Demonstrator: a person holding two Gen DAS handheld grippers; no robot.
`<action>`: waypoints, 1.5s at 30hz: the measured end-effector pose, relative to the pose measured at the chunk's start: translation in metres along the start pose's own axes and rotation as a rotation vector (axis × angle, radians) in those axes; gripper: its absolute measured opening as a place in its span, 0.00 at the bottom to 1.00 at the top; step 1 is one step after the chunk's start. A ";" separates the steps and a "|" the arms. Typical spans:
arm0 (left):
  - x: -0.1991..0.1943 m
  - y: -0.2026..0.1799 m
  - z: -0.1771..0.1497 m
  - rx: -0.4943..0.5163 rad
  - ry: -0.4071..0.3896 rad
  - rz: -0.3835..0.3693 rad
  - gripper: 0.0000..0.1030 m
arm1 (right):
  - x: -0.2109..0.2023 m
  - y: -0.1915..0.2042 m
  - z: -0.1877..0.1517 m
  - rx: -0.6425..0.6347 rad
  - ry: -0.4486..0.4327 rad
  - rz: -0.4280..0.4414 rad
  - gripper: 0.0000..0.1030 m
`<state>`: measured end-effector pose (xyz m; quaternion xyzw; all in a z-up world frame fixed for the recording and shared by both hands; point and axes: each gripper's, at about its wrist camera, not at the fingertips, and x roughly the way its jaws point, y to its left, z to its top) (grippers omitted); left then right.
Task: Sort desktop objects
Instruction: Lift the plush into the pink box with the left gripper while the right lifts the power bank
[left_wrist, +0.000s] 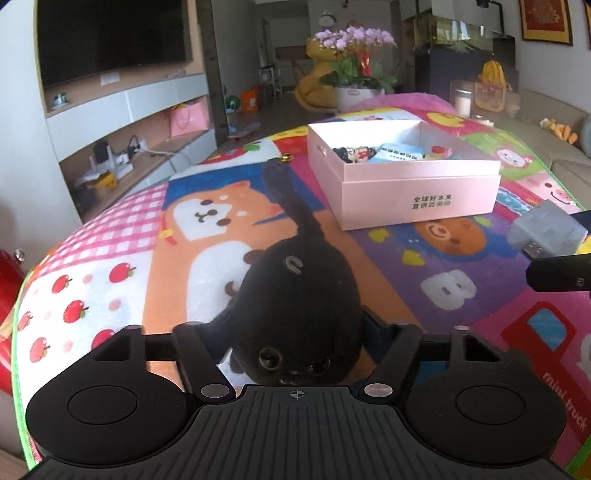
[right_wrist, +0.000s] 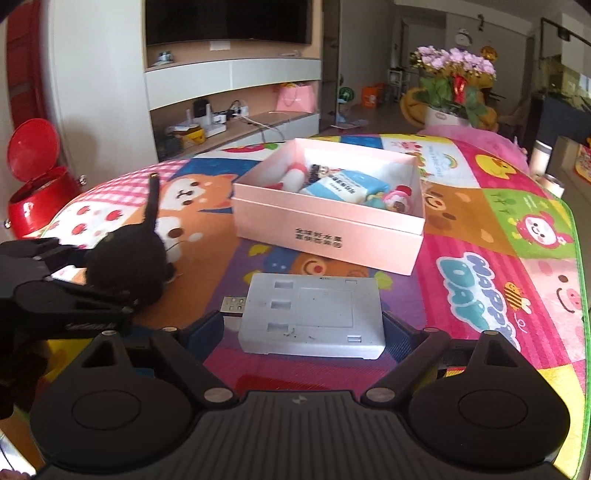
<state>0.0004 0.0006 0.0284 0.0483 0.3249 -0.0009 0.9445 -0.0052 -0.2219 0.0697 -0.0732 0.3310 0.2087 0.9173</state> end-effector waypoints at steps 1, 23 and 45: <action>-0.003 0.002 -0.001 -0.008 0.000 -0.013 0.70 | -0.003 0.002 0.000 -0.005 -0.004 0.005 0.87; -0.062 0.014 0.134 -0.012 -0.377 -0.145 0.69 | -0.094 -0.046 0.036 0.110 -0.353 -0.152 0.88; 0.043 -0.005 0.078 -0.075 -0.140 -0.226 0.95 | -0.038 -0.074 0.044 0.160 -0.235 -0.203 0.88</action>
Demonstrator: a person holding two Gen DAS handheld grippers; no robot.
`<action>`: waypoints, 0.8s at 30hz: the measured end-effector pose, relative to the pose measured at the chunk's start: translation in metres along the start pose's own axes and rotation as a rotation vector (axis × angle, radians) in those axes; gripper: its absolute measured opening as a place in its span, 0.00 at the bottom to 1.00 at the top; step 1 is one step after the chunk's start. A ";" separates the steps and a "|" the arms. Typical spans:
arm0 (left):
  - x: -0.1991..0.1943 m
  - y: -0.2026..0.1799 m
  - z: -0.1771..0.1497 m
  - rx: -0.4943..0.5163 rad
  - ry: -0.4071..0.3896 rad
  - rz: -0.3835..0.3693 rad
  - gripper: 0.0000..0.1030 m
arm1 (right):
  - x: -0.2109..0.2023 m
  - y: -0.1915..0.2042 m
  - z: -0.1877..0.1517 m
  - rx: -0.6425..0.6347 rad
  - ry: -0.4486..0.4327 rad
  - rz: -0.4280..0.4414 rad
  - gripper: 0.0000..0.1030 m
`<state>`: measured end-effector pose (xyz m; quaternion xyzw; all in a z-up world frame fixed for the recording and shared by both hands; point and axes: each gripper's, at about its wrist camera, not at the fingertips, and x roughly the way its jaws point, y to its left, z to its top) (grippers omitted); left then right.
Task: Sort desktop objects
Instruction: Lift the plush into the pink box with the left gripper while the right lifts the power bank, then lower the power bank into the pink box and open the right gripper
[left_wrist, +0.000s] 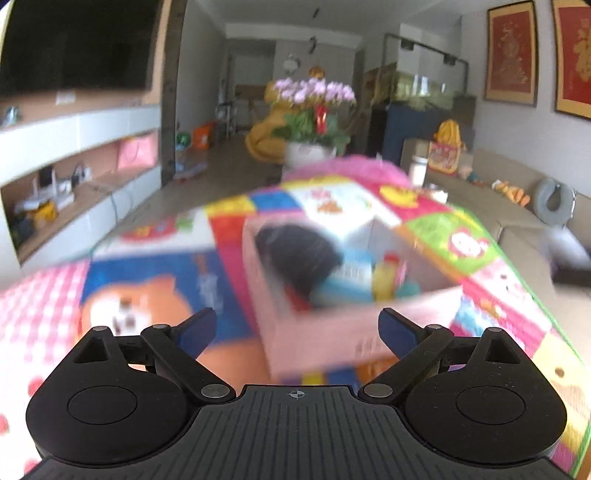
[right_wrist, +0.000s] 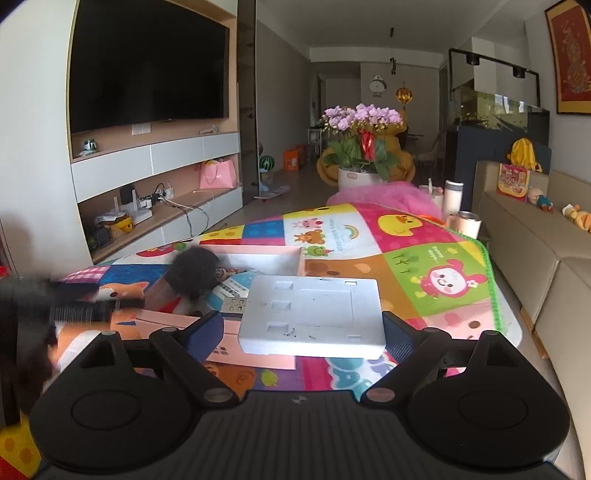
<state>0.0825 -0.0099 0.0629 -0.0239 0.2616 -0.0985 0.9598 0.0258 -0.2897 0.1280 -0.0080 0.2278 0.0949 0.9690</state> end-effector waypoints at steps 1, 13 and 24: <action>-0.004 0.002 -0.007 -0.014 0.008 -0.005 0.95 | 0.003 0.002 0.003 -0.003 0.001 0.008 0.88; -0.035 0.003 -0.023 -0.064 -0.035 -0.035 0.97 | 0.100 0.028 0.091 0.092 0.144 0.172 0.88; -0.033 0.013 -0.036 -0.069 0.019 0.043 1.00 | 0.136 0.052 0.068 0.112 0.223 0.190 0.99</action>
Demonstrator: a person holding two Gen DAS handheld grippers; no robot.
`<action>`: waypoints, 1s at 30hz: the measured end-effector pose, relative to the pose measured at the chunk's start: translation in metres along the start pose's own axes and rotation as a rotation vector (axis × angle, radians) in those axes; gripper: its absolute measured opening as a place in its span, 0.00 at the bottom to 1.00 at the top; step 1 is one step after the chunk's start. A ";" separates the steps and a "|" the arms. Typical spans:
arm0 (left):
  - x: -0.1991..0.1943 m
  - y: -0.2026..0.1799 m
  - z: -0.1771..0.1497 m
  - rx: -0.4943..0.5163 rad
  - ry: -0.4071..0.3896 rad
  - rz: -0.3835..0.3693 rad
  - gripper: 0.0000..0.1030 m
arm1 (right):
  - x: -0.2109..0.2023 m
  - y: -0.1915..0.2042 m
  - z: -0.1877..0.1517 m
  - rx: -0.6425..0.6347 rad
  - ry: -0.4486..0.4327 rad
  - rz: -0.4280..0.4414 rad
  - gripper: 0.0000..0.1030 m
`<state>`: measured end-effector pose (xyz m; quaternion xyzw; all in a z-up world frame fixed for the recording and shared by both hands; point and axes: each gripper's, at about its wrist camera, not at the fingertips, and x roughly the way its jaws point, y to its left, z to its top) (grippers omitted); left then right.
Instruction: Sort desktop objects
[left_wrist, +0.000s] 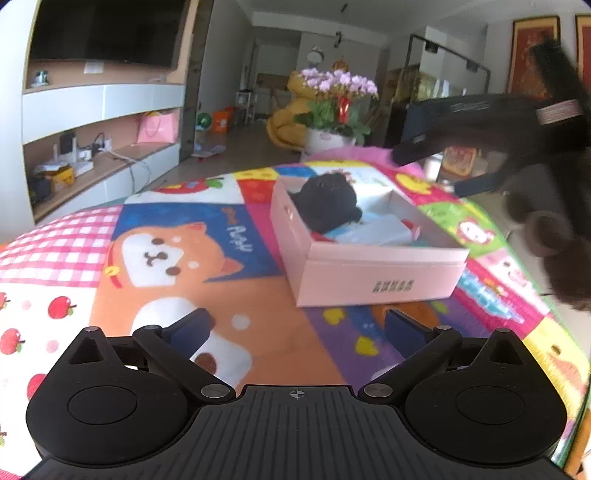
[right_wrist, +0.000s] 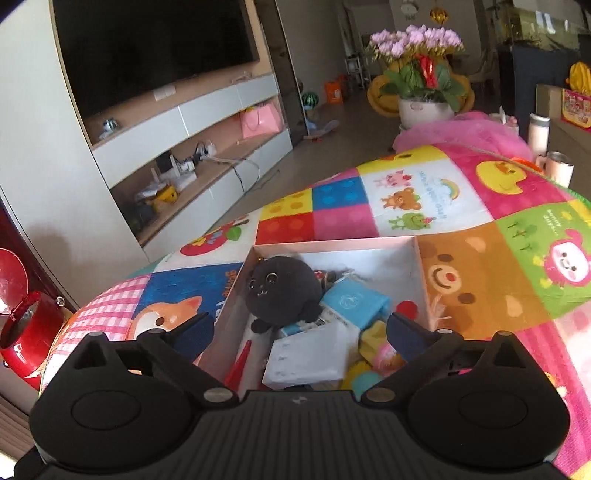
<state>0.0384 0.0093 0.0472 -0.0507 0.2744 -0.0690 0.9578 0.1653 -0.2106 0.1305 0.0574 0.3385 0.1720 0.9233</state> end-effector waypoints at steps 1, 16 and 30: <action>0.001 -0.001 -0.001 0.007 0.008 0.005 1.00 | -0.009 -0.002 -0.006 -0.010 -0.025 -0.017 1.00; -0.033 -0.005 -0.026 0.024 0.071 0.034 1.00 | -0.094 -0.020 -0.157 -0.048 -0.046 -0.181 1.00; 0.020 -0.019 -0.025 0.031 0.021 0.186 1.00 | -0.013 0.000 -0.151 -0.158 0.020 -0.275 1.00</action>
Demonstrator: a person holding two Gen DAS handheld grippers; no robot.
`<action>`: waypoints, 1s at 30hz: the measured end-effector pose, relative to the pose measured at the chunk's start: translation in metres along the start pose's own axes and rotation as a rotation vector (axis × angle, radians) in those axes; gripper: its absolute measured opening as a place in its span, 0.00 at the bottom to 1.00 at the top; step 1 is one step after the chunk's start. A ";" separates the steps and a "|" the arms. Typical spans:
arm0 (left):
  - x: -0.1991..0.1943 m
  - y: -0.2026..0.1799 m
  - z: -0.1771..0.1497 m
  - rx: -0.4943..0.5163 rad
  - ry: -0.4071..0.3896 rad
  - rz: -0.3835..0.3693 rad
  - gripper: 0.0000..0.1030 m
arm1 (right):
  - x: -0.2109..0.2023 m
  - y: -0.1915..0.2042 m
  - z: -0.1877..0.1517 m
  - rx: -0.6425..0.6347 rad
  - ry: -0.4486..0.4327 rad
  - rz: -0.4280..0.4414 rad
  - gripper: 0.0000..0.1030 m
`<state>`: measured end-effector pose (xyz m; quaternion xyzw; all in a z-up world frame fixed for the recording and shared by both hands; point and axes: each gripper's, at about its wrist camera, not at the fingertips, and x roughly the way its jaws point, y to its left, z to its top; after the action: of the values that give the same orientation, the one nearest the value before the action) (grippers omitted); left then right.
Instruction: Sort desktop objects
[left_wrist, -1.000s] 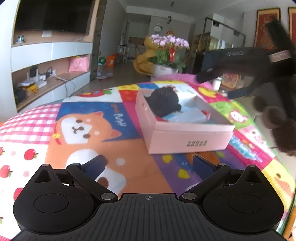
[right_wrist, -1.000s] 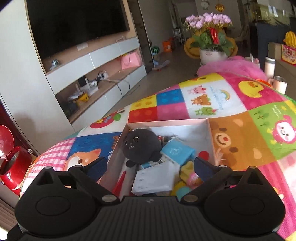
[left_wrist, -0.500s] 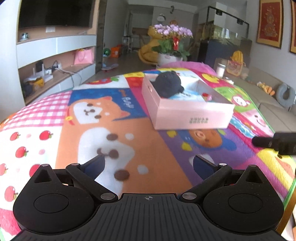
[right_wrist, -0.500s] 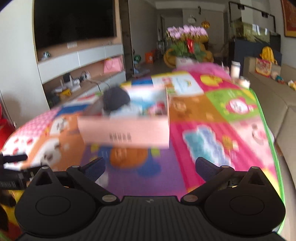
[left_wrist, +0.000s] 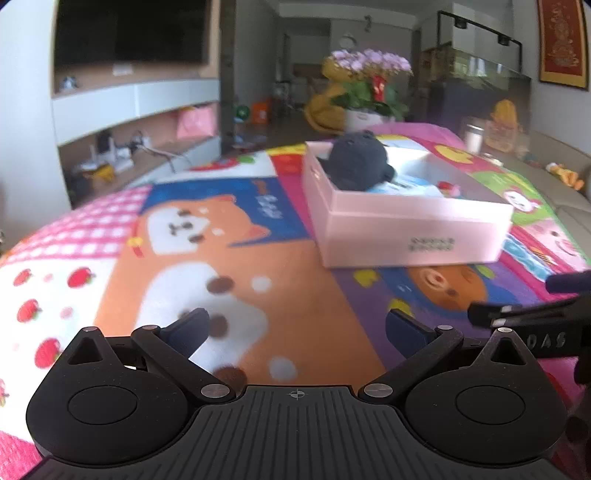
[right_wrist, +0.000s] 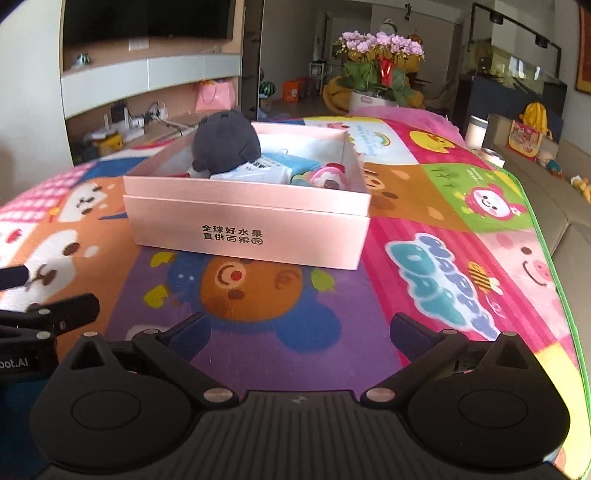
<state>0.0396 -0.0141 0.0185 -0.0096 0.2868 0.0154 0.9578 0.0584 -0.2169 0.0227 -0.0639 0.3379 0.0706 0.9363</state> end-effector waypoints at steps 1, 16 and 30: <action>0.002 0.000 0.000 0.002 -0.003 0.006 1.00 | 0.005 0.004 0.002 -0.003 0.019 -0.002 1.00; 0.016 -0.002 -0.005 0.023 0.108 0.005 1.00 | 0.011 0.002 -0.011 0.095 0.003 0.004 1.00; 0.016 -0.002 -0.005 0.022 0.108 0.006 1.00 | 0.011 0.002 -0.011 0.096 0.004 0.004 1.00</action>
<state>0.0504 -0.0162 0.0059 0.0012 0.3385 0.0144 0.9409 0.0593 -0.2156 0.0066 -0.0185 0.3428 0.0563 0.9375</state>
